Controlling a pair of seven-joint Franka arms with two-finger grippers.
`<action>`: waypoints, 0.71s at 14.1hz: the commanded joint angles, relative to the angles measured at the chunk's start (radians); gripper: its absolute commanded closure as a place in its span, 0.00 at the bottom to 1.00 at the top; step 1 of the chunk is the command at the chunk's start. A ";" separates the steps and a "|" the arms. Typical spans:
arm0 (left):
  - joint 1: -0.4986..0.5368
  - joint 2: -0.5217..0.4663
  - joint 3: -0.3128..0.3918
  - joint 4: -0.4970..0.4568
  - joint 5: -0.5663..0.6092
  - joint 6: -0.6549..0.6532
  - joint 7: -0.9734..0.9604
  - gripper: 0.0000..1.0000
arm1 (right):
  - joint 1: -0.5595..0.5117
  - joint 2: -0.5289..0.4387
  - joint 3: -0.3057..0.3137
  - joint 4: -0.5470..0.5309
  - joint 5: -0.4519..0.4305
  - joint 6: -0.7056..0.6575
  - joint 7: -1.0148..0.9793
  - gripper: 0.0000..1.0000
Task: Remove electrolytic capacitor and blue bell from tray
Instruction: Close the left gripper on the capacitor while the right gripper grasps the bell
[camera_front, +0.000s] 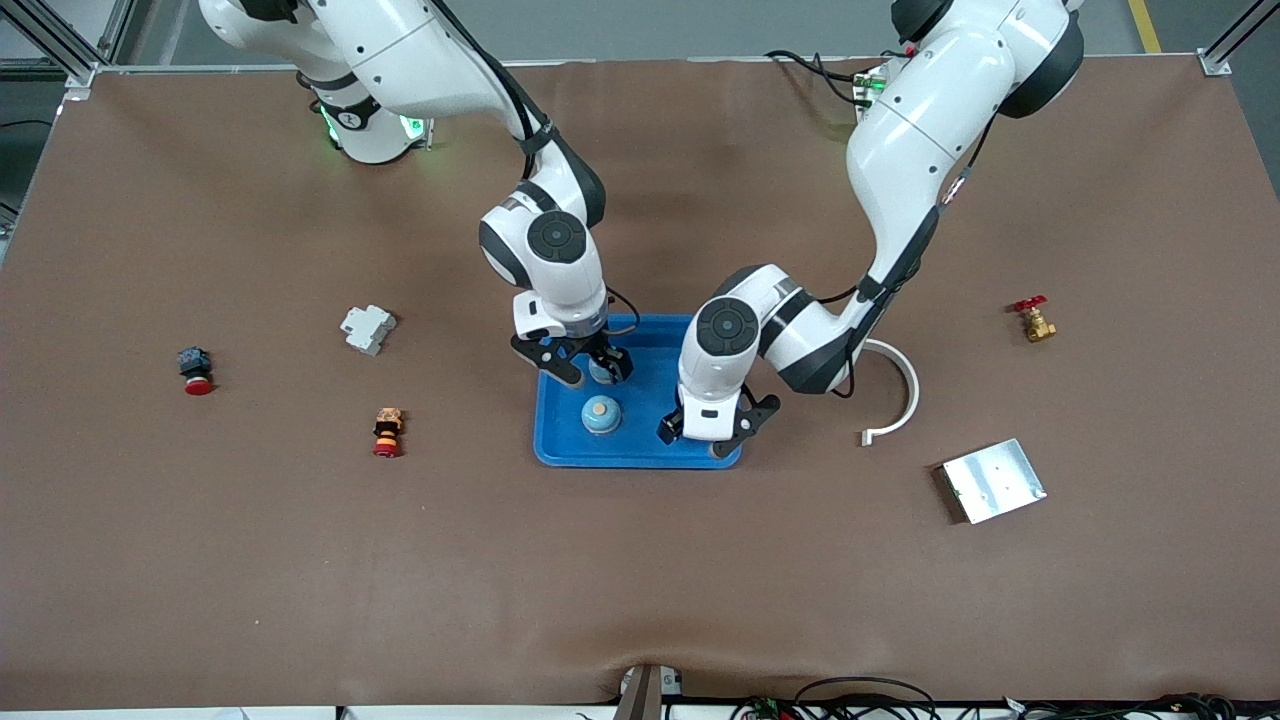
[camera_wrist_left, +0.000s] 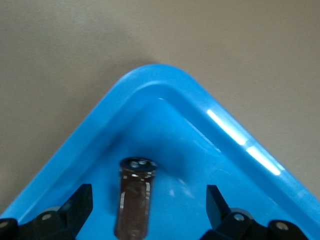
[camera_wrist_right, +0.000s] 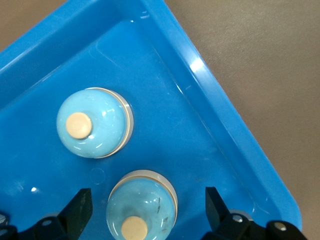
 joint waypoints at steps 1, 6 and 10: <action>-0.012 0.003 0.009 0.012 0.019 -0.032 -0.028 0.00 | 0.017 0.025 -0.013 0.028 -0.029 0.004 0.044 0.00; -0.019 0.011 0.009 0.012 -0.001 -0.032 -0.031 0.00 | 0.034 0.057 -0.011 0.067 -0.028 0.003 0.075 0.00; -0.025 0.014 0.009 0.012 -0.026 -0.032 -0.033 0.00 | 0.037 0.063 -0.011 0.067 -0.029 0.003 0.075 0.00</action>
